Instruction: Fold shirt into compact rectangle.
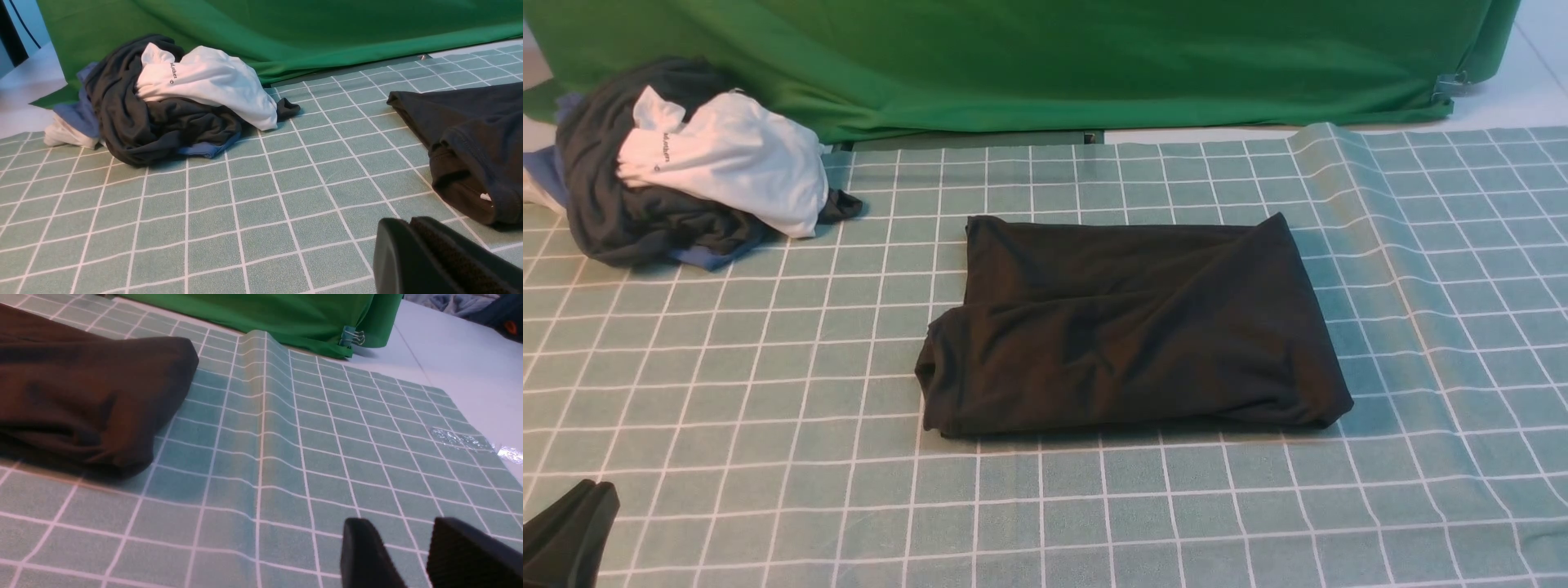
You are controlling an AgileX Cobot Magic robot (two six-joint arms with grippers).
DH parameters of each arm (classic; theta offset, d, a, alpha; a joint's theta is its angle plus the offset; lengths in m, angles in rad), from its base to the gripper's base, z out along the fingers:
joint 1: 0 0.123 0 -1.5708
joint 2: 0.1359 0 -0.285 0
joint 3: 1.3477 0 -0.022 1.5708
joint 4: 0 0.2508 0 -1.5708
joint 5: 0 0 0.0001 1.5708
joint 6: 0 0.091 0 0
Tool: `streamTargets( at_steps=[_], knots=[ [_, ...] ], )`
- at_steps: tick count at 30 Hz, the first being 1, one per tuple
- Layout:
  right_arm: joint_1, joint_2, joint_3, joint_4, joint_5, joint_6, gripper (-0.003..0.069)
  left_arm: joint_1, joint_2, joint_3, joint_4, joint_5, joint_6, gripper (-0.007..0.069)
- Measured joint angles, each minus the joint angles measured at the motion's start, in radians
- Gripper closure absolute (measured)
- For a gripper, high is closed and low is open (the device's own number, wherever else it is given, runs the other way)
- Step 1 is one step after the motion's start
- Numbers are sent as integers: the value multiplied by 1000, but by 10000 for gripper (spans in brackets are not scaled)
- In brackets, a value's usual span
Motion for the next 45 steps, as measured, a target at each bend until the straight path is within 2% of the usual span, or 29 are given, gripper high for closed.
streamTargets(
  at_steps=[45],
  knots=[
    [-2, 0, 0, -1, -4, 23, 418, 0, 0, 0, 1, 0, 0, 608]
  ],
)
